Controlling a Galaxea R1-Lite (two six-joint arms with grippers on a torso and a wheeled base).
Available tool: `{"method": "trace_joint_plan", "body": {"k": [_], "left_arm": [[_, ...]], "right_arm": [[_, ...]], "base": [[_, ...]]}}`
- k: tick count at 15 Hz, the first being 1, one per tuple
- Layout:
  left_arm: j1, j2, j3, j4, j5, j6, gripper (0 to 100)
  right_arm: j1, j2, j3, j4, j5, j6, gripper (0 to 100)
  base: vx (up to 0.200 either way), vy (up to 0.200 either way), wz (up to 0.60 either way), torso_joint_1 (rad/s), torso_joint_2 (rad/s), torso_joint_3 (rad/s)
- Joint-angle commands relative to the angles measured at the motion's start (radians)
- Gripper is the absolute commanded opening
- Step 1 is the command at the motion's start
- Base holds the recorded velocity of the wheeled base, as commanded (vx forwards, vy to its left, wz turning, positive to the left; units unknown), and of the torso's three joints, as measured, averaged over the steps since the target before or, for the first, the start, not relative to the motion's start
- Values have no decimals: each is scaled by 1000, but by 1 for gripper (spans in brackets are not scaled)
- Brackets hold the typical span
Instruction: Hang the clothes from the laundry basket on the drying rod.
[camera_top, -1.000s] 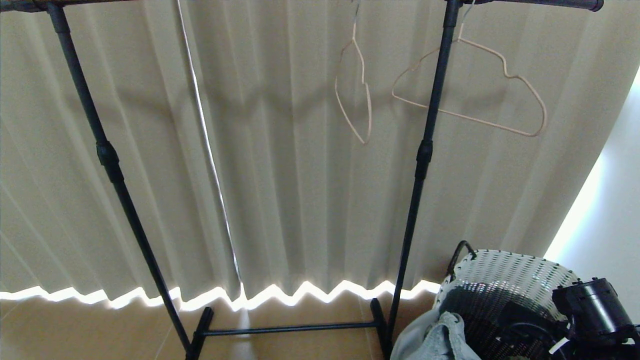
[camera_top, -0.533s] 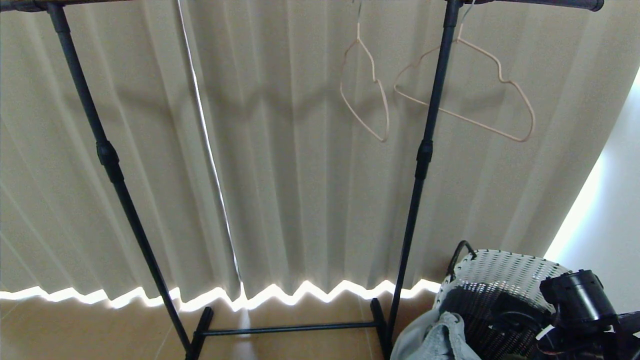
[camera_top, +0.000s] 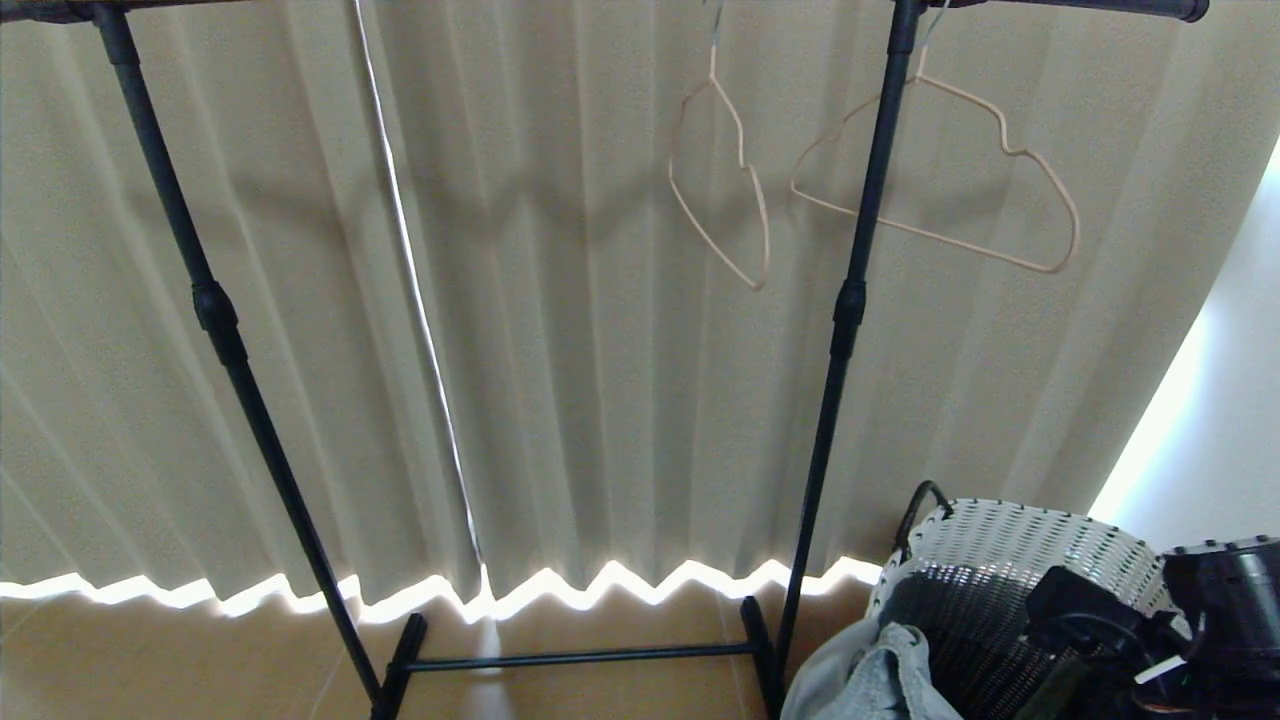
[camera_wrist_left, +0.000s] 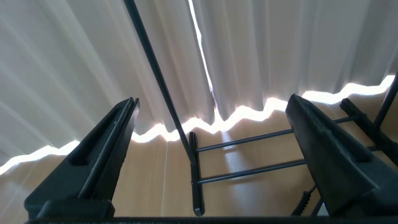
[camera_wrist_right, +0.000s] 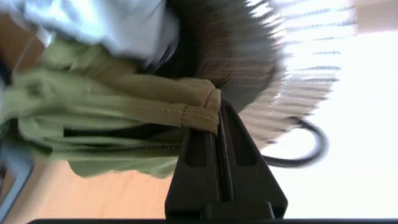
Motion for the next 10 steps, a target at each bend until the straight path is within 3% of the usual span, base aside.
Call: {"method": "trace_joint_plan", "body": {"k": [1,3,6,9,10], "left_arm": [[0,0,0,0,0,1,100],[-2,0,0,-2,-1,4,100],[0,0,0,-2,-1,0,100],[0,0,0,0,2,-2,100],[-2,0,0,-2,2,-2,100]], "right_arm": [[-68,-294,-46,6,1,-9,0],[-134,-396,-112,49,7,-13,0],[-154,-531,-232,212,18,-6,0],[-146,-597,-242,250,30,5,0],[-145,-603,-241,250,32,65,0]], "base": [[0,0,0,0,0,0],[0,0,0,0,0,0],[0,0,0,0,0,0],[0,0,0,0,0,0],[0,0,0,0,0,0]]}}
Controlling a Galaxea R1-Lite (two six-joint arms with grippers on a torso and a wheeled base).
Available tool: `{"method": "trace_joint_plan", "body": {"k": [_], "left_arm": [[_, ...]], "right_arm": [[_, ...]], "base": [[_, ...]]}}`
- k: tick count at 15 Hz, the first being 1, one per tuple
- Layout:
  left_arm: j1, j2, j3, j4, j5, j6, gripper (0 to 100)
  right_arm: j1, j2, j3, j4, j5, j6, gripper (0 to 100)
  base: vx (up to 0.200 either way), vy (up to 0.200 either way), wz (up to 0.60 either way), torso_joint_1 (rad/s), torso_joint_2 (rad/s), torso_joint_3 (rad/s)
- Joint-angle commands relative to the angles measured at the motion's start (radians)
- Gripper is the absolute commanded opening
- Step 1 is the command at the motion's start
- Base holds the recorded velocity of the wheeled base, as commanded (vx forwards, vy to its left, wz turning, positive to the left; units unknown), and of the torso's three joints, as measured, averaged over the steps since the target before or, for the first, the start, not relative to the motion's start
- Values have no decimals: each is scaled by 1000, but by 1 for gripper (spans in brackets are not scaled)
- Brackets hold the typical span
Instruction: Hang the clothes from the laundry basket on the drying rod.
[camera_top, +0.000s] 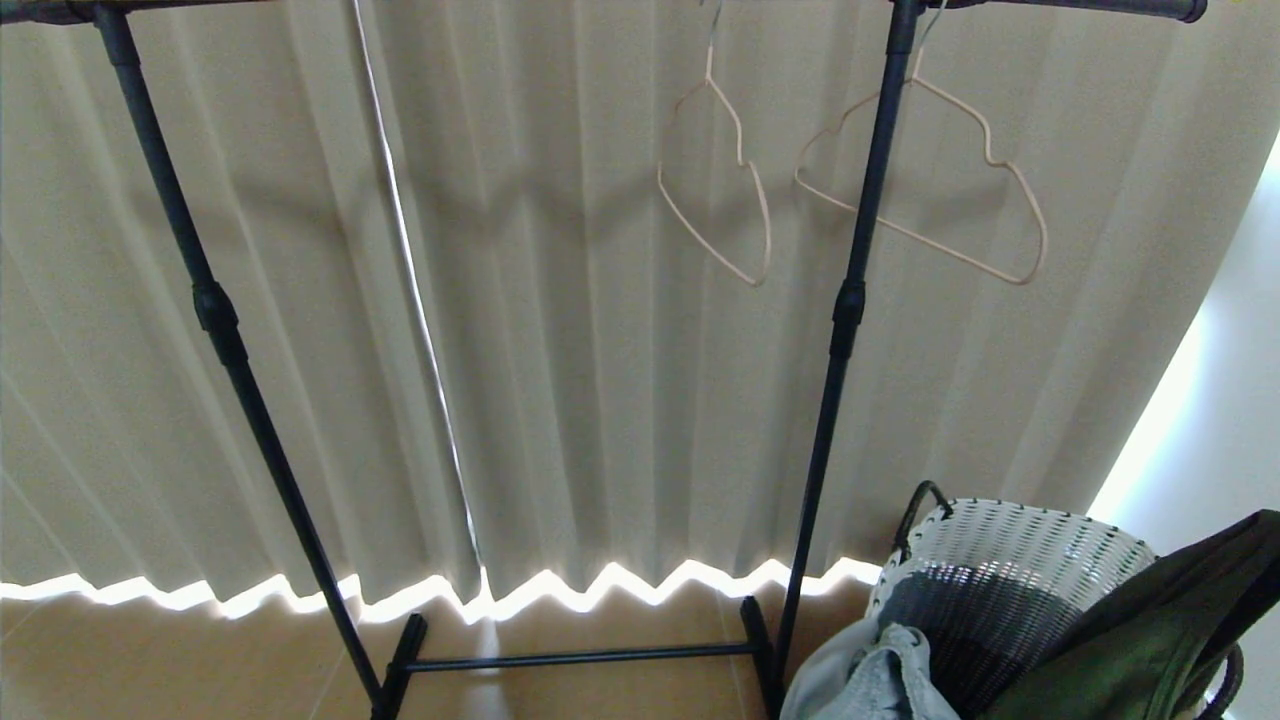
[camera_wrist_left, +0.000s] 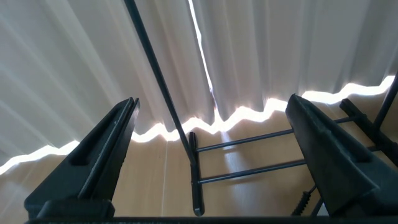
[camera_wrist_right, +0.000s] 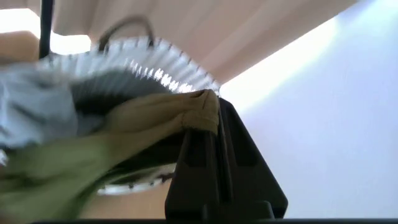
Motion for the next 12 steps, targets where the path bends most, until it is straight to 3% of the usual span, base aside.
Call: {"method": "trace_joint_plan", "body": {"k": [1,2,3,10,12], "left_arm": [[-1,0,0,1,0,1,100],[0,0,0,1,0,0,100],[0,0,0,1,0,0,100],[0,0,0,1,2,0,100],[0,0,0,-1,0,6,100]], "right_arm": [[2,-52,-5,1,-1,75,0],[10,-52,-6,1,-1,151,0],[10,-52,-5,1,-1,162,0],[10,-64,26,1,1,164,0],[10,-61,46,1,33,164,0]], "base": [[-200,0,0,2,-2,2],[-200,0,0,2,-2,2],[-200,0,0,7,7,-2],[-200,0,0,1,4,1],[-200,0,0,0,5,2]]}}
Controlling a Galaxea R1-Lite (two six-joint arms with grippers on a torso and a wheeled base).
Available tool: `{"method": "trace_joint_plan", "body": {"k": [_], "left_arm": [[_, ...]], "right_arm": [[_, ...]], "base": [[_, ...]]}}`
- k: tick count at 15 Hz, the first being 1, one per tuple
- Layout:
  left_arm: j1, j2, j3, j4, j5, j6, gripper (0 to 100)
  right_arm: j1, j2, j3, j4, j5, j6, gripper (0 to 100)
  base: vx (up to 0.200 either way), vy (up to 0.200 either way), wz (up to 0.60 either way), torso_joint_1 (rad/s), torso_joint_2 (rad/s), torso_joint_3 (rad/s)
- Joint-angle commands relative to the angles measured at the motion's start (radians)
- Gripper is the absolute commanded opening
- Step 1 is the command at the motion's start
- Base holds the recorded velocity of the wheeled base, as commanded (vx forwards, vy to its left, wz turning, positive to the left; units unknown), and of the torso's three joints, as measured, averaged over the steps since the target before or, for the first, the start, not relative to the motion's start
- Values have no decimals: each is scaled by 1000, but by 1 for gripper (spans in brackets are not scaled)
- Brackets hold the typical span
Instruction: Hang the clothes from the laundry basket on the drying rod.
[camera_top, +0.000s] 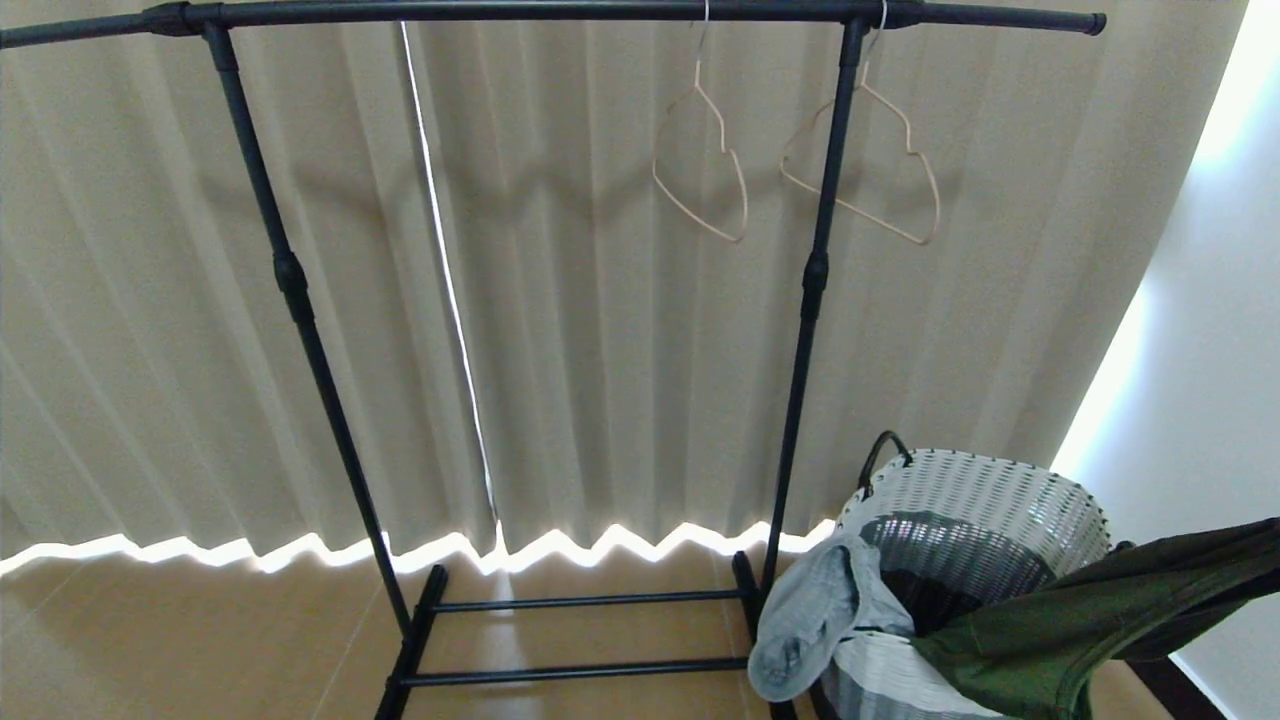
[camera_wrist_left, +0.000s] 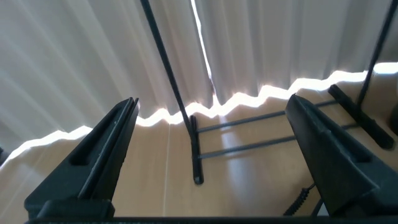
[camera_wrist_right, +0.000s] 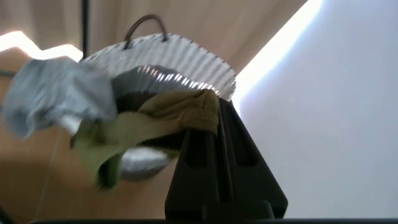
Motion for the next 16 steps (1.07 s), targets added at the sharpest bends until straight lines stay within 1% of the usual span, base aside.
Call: {"method": "trace_joint_plan", "body": {"k": [1,4,11,16], "left_arm": [[-1,0,-1,-1,-2,4,100],[-1,0,-1,-1,-2,9,100],[-1,0,1,-1,-6,9,100],[-1,0,1,-1,-6,10,100]], "right_arm": [[0,8,12,-1,28,0,0],[0,9,9,-1,71,0,0],[0,3,7,1,69,-2,0],[0,5,9,2,69,-3,0]], "base": [[0,0,0,0,0,0],[0,0,0,0,0,0],[0,0,0,0,0,0],[0,200,0,2,2,-1]]}}
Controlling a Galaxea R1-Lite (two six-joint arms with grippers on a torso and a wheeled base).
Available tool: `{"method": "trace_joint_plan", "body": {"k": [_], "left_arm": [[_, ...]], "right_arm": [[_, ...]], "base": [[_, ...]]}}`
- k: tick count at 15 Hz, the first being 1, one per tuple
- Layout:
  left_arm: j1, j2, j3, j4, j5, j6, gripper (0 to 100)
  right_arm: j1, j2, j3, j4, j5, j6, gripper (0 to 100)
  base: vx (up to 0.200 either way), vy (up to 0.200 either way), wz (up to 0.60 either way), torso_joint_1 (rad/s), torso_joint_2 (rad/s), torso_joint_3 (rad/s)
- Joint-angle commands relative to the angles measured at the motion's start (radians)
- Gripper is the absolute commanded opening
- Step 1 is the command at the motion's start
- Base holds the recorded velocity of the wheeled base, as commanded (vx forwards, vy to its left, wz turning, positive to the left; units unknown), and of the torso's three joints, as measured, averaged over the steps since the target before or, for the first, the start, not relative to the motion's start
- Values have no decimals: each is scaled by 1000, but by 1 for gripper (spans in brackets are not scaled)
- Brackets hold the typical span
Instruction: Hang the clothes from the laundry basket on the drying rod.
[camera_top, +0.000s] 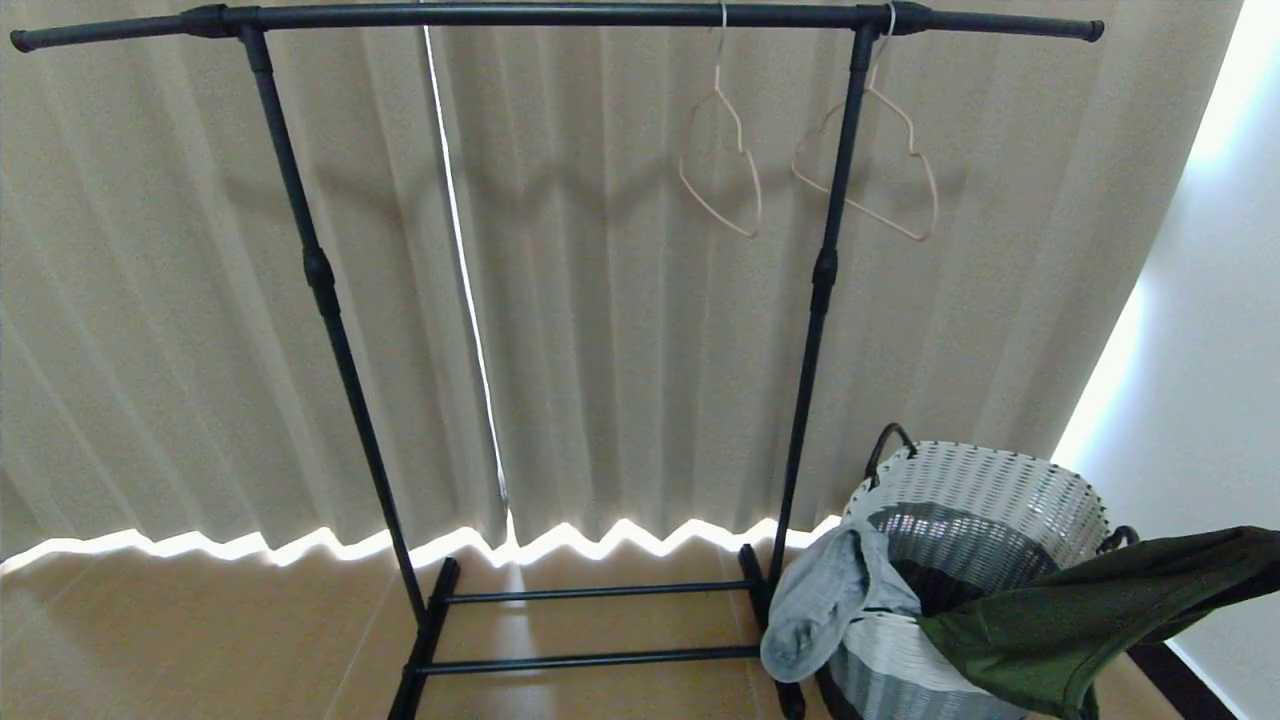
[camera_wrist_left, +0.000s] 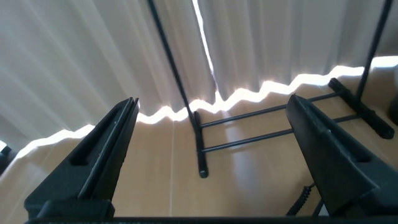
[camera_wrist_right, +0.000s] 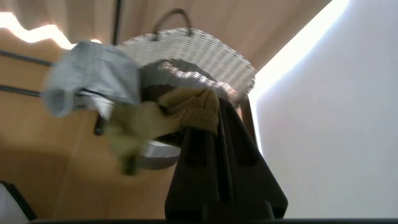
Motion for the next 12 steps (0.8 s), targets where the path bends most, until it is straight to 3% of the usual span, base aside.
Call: {"method": "trace_joint_plan", "body": {"k": [1,5,12], "left_arm": [[1,0,0,0,1,1,100],[1,0,0,0,1,-1,100],[1,0,0,0,1,1,100]], "right_arm": [[0,2,0,0,0,0,0],[5,3,3,0,0,0,0],[45,7,19,1,0,0,0]], "base": [[0,200,0,12,-2,2],[0,200,0,0,1,2],[0,0,0,0,0,0]]}}
